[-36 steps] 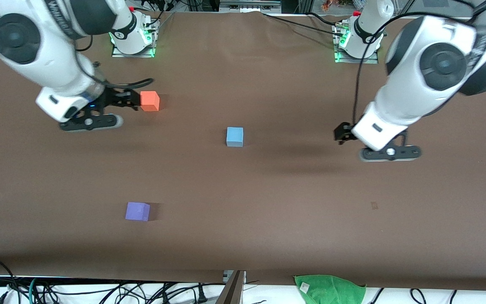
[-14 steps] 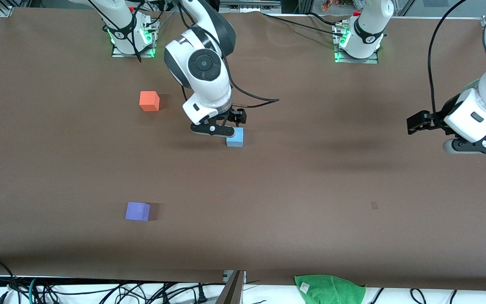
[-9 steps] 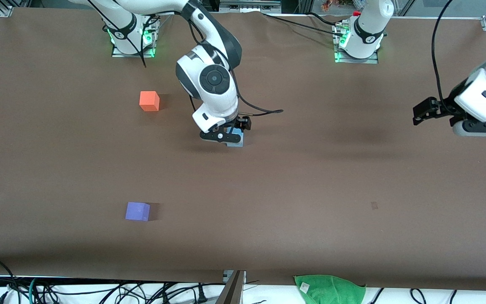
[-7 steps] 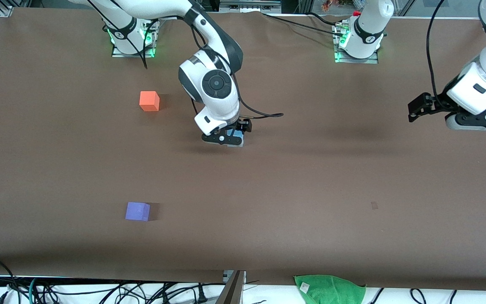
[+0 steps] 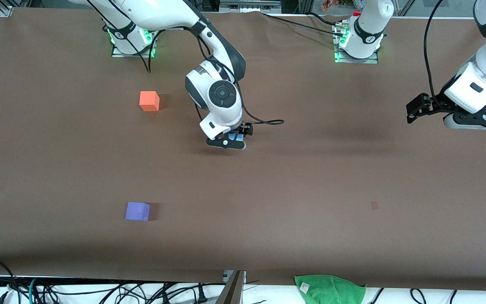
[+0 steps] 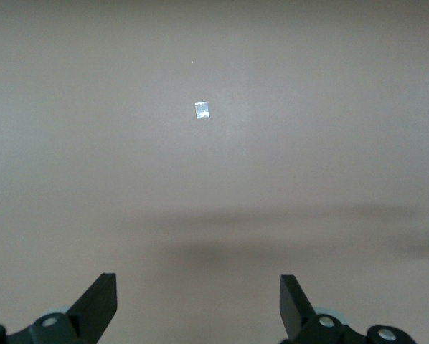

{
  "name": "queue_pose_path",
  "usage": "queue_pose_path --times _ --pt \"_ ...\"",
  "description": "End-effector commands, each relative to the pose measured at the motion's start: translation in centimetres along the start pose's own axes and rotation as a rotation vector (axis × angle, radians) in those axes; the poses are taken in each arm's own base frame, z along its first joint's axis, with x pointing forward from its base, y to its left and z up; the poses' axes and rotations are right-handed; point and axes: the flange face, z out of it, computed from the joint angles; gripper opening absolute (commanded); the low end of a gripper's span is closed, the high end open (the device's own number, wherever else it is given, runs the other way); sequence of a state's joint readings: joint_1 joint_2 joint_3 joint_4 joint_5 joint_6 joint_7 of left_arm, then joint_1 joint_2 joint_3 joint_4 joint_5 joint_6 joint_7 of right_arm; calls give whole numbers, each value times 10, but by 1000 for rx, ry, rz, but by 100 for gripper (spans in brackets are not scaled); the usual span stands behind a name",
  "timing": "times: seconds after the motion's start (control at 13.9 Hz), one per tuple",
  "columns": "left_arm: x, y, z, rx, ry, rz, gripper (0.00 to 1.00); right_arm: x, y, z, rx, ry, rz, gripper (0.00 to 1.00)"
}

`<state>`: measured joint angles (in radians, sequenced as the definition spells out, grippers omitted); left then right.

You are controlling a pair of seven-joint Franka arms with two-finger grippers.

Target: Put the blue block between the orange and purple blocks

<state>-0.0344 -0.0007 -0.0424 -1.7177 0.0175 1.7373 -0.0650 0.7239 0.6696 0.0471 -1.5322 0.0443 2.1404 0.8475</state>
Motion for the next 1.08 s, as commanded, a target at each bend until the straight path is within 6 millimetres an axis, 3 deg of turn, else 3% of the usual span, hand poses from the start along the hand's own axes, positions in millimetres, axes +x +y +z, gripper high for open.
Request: queue_pose_path --times 0.0,1.01 --pt "-4 -5 0 -11 -20 3 100 -2 -6 10 9 0 -13 100" --pt "-5 -10 -1 -9 -24 3 100 -8 -13 53 0 4 -30 100"
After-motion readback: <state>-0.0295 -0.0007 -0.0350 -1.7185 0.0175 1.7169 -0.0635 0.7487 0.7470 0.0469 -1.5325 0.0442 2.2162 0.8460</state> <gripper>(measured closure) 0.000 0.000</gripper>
